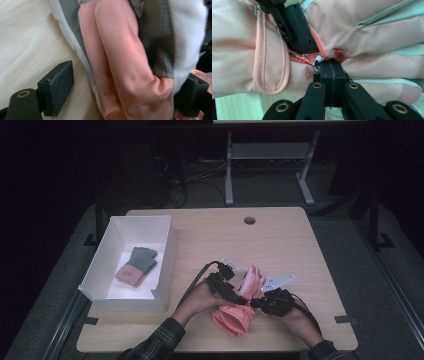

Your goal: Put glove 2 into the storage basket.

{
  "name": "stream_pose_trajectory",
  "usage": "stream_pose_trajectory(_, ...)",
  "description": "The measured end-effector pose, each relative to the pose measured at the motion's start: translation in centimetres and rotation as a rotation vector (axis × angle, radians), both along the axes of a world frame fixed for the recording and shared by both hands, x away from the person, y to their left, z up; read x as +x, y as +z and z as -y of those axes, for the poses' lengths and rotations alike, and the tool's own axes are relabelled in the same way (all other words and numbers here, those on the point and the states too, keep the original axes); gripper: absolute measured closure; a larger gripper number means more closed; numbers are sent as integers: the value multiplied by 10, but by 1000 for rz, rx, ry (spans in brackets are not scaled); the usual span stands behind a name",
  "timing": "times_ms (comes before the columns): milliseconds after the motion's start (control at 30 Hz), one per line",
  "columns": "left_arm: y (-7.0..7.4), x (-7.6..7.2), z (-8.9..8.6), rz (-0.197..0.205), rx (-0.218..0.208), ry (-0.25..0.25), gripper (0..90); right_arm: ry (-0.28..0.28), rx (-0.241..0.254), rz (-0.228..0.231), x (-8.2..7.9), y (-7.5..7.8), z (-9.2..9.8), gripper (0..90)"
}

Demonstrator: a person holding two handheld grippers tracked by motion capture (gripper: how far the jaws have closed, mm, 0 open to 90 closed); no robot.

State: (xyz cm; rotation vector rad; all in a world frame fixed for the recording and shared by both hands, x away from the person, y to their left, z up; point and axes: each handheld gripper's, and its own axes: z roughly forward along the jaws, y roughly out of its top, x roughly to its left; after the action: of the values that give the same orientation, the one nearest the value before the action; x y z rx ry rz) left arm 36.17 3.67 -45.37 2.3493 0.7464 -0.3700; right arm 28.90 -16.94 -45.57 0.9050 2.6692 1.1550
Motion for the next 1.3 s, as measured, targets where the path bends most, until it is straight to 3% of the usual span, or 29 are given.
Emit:
stream_pose_trajectory(133, -3, 2, 1, -58, -36, -40, 230, 1, 5, 3, 0, -1, 0, 900)
stream_pose_trajectory(333, -6, 6, 0, -97, -72, -73, 314, -1, 9, 1, -1, -2, 0, 900)
stream_pose_trajectory(600, -4, 4, -5, -95, -90, -79, 555, 4, 21, 15, 0, -3, 2, 900)
stream_pose_trajectory(767, -2, 4, -6, -100, -108, -75, 596, 10, 32, 19, -3, 0, 6, 898)
stream_pose_trajectory(967, 9, 0, -6, -86, -113, -64, 604, 5, 93, 22, -13, 12, 24, 739)
stream_pose_trajectory(1300, 31, -4, -14, -35, -107, -40, 603, -96, 148, 63, -28, 20, 56, 388)
